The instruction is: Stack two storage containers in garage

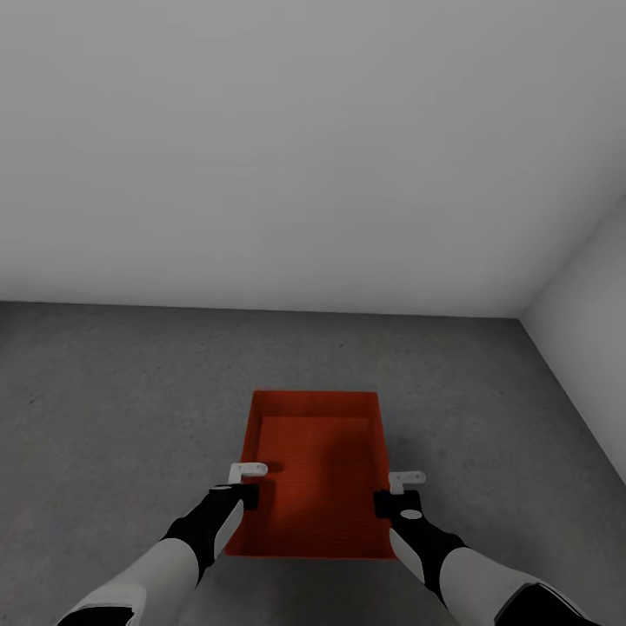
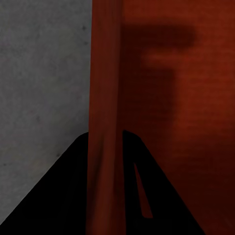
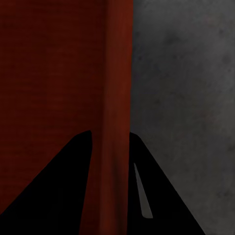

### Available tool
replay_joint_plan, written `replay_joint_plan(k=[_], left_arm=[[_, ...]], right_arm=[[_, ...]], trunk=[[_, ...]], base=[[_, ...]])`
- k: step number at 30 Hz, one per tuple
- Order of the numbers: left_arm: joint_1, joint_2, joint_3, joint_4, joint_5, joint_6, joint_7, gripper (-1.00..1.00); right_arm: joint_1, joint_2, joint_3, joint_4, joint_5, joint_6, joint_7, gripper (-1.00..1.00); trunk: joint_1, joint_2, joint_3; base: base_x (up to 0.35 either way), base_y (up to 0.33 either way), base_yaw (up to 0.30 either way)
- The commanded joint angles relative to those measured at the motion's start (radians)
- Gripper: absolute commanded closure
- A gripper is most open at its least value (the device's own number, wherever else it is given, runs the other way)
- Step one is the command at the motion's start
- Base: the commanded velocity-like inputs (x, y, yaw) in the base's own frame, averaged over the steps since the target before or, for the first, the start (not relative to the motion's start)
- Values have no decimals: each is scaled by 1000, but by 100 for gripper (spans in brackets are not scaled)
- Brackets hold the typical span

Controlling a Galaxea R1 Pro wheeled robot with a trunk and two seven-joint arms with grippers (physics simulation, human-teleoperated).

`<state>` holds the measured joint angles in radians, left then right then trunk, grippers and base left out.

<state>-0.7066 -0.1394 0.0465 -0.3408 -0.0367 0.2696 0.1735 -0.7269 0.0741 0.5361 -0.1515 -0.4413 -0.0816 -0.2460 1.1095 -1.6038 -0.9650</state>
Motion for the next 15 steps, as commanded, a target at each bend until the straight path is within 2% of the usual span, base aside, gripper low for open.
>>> replay_joint_plan(k=[1, 8, 15], left_arm=[[-1, 0, 30, -62, -35, 10, 6, 100], [-1, -1, 30, -61, -35, 10, 6, 100], [-1, -1, 30, -61, -35, 10, 6, 100]], right_arm=[[0, 0, 4, 10, -16, -7, -1, 100], [0, 0, 4, 10, -16, -7, -1, 100], [0, 0, 4, 10, -16, -7, -1, 100]], trunk=[[4, -7, -4], [31, -56, -26], [31, -56, -26]], base=[[0, 0, 0], [0, 0, 0], [0, 0, 0]])
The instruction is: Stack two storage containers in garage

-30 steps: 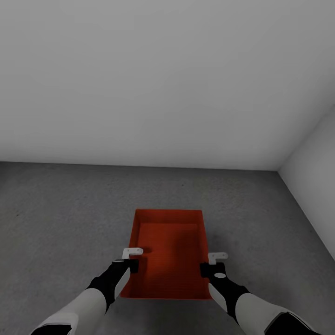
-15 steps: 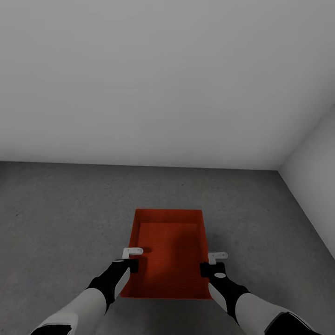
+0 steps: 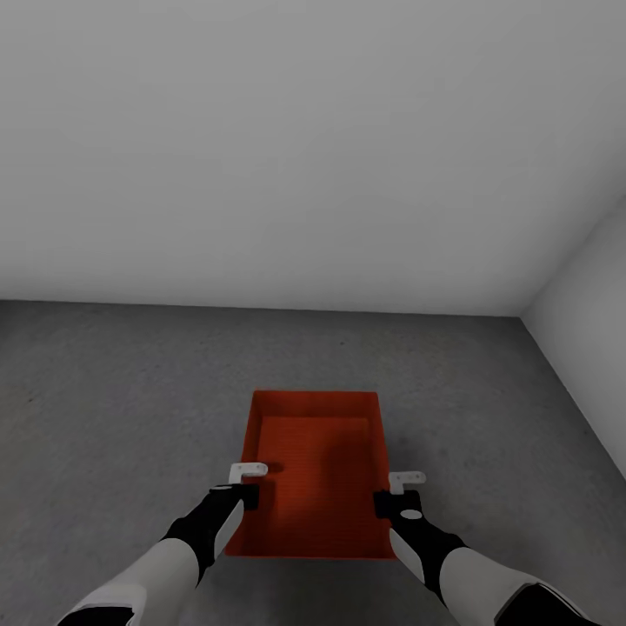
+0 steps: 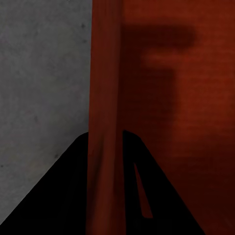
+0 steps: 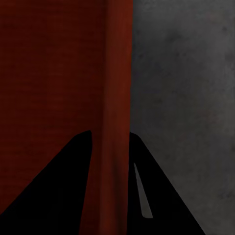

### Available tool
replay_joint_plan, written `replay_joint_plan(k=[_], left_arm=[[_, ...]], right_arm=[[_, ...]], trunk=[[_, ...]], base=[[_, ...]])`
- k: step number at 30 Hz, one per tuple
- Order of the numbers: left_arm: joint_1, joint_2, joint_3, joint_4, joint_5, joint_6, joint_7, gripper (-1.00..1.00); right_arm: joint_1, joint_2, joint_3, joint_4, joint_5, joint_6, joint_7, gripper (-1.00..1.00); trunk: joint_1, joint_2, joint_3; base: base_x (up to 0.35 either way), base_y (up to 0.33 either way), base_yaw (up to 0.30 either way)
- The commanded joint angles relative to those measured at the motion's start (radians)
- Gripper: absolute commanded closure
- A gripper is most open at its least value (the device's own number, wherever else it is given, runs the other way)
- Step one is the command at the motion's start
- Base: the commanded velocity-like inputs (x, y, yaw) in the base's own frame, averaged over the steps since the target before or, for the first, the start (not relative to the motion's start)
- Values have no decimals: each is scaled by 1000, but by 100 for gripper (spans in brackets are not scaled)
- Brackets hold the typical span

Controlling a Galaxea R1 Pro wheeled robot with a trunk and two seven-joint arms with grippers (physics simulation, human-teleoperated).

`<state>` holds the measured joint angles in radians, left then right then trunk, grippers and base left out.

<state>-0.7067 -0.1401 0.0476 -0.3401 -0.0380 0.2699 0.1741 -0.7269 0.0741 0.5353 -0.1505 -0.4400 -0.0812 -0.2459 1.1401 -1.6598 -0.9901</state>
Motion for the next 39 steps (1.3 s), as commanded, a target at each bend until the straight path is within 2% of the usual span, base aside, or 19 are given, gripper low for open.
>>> replay_joint_plan(k=[1, 8, 39], left_arm=[[-1, 0, 29, -62, -34, 10, 5, 100], [-1, -1, 29, -62, -34, 10, 5, 100], [-1, -1, 31, -64, -35, 11, 5, 100]], right_arm=[[0, 0, 5, 9, -17, -8, -1, 100], [0, 0, 5, 9, -17, -8, -1, 100], [0, -5, 5, 9, -16, -12, 0, 100]], trunk=[[0, 0, -1], [23, -42, -19], [23, -42, -19]], base=[[0, 0, 0], [0, 0, 0], [0, 0, 0]])
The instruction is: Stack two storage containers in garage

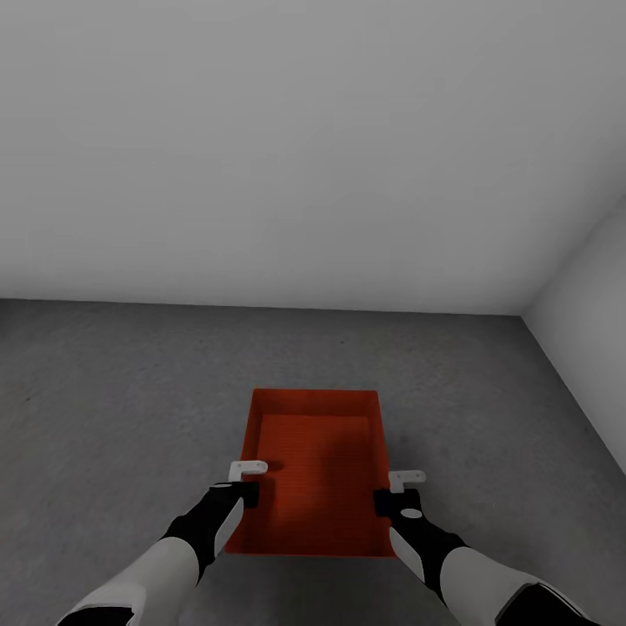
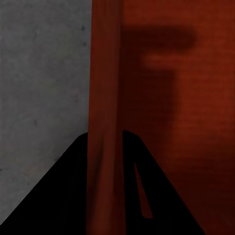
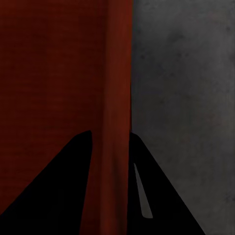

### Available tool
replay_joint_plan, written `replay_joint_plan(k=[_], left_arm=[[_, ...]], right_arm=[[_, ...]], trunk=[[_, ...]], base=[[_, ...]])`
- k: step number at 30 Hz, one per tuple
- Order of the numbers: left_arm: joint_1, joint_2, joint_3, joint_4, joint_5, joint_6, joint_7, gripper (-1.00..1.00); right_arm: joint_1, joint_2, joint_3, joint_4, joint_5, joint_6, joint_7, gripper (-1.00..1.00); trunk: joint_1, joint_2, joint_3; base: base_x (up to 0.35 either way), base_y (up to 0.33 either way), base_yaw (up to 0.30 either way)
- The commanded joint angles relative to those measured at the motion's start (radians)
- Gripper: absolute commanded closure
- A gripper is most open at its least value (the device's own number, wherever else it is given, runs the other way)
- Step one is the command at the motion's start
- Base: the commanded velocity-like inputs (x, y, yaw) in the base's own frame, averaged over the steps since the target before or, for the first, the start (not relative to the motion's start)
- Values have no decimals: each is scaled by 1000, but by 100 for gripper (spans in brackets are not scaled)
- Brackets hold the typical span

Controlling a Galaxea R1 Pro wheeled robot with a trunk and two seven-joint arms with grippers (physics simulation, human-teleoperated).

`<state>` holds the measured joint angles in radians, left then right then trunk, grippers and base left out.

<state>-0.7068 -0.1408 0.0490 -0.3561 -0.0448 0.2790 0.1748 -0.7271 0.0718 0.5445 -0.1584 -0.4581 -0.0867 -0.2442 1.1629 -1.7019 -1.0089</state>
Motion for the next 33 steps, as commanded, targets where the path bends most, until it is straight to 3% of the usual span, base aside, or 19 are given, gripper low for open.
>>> replay_joint_plan(k=[1, 4, 5, 6, 33], left_arm=[[0, 0, 29, -48, -28, 2, 5, 100], [0, 0, 29, -48, -28, 2, 4, 100], [0, 0, 29, -48, -27, 2, 4, -100], [0, 1, 29, -46, -28, 2, 4, -100], [0, 1, 31, -49, -26, 1, 2, -100]], right_arm=[[0, -3, -4, 17, 2, -7, -2, 100], [0, -3, -4, 17, 2, -6, -1, 100], [0, -3, -4, 17, 2, -5, -1, 100], [0, -3, -4, 17, 2, -3, -2, -100], [0, -4, -5, 17, 2, -5, -5, -100]], trunk=[[0, 0, -1], [0, 0, -1], [0, 0, -1], [0, 0, -1], [0, 0, -1]], base=[[0, 0, 0], [0, 0, 0], [0, 0, 0], [0, 0, 0], [0, 0, 0]])
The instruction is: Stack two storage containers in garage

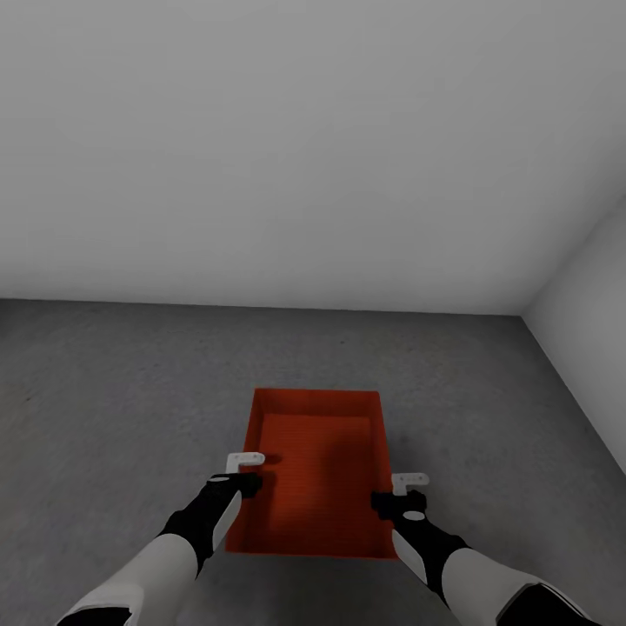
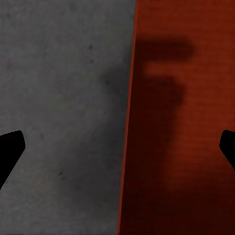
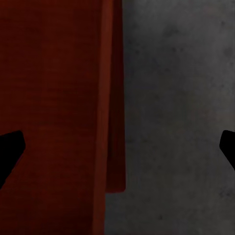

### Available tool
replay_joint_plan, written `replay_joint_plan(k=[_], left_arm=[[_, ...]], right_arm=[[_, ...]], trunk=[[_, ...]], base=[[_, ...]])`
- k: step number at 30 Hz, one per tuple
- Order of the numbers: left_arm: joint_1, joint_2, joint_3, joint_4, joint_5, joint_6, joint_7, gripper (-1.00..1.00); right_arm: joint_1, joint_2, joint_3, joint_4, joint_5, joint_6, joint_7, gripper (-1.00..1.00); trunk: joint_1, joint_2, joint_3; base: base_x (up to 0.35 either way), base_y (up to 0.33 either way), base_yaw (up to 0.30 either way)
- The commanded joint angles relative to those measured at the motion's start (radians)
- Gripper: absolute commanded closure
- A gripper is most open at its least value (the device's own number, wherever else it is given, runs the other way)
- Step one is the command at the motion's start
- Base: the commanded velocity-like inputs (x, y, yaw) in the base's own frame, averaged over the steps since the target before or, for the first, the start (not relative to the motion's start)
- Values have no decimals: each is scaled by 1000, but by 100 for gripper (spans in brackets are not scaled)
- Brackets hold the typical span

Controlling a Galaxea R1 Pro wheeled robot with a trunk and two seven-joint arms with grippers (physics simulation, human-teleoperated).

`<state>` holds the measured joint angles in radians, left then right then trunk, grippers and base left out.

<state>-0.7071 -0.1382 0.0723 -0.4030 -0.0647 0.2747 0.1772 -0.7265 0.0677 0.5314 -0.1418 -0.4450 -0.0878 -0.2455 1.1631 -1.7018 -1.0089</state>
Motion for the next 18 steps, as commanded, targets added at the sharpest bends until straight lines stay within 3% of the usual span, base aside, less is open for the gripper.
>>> replay_joint_plan(k=[1, 7, 18], left_arm=[[0, -1, 7, -2, -7, 5, -1, -100], [0, -1, 7, -2, -7, 6, -1, -100], [0, -1, 7, 0, -7, 6, -1, -100]], right_arm=[[-1, 0, 9, 1, -11, -4, -4, -100], [-1, 0, 9, 1, -11, -4, -4, -100], [-1, 0, 9, 1, -11, -4, -4, -100]], trunk=[[0, 0, -1], [0, 0, -1], [-42, 77, 34]], base=[[0, 0, 0], [0, 0, 0], [0, 0, 0]])
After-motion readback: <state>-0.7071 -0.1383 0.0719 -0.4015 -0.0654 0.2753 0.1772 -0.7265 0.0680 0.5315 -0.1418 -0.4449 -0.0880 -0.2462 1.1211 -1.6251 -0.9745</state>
